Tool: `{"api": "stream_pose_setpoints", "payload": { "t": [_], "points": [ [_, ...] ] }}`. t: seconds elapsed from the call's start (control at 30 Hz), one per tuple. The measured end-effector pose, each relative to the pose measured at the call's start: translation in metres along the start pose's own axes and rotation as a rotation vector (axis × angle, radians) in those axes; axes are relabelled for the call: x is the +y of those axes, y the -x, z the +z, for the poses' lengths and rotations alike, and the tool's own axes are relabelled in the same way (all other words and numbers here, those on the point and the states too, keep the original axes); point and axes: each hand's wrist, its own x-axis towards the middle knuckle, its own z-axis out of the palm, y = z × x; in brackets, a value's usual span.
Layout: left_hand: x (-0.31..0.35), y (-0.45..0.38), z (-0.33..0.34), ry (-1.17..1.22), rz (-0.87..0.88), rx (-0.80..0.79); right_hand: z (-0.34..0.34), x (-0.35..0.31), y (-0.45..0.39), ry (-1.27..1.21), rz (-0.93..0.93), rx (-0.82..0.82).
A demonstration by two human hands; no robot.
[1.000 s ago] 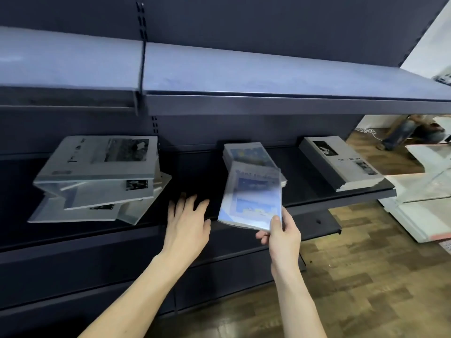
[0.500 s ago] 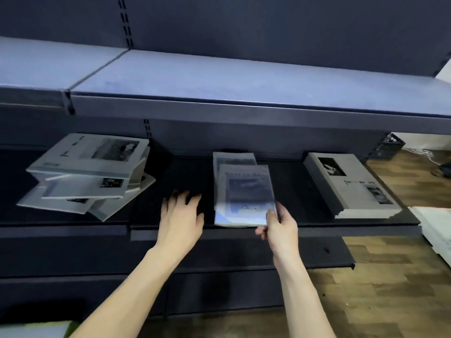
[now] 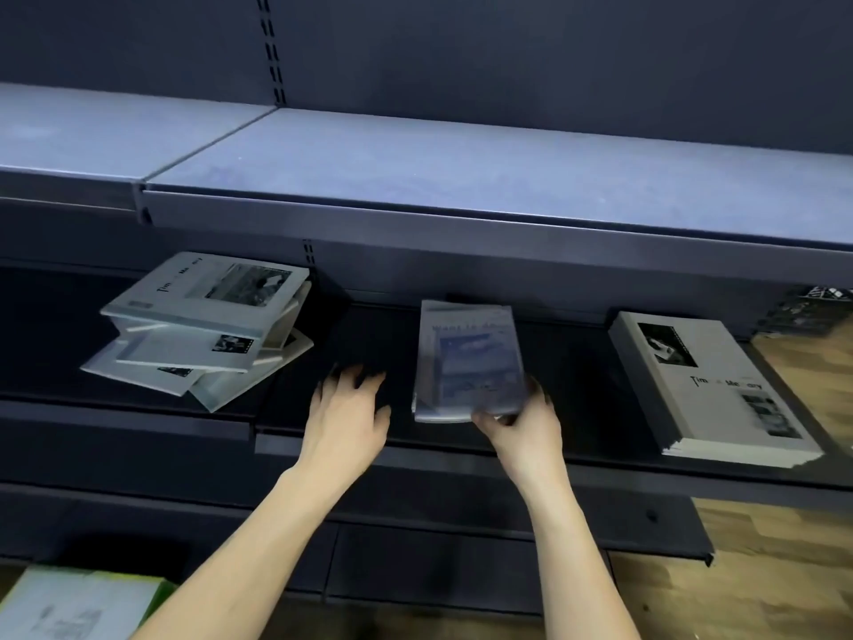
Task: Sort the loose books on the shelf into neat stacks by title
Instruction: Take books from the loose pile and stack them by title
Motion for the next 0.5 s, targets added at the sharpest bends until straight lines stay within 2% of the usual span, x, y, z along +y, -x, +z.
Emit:
{"api": "stream_pose_setpoints", "payload": {
  "t": [0.27,0.5],
  "points": [
    [0.002,-0.014,0.001,0.005,-0.014,-0.028,0.017,0.017,-0.021,0.329,0.008,0.098],
    [0.002,-0.028,0.003,0.003,-0.014,-0.05,0.022,0.02,-0.029,0.195,0.058,0.048]
  ]
}}
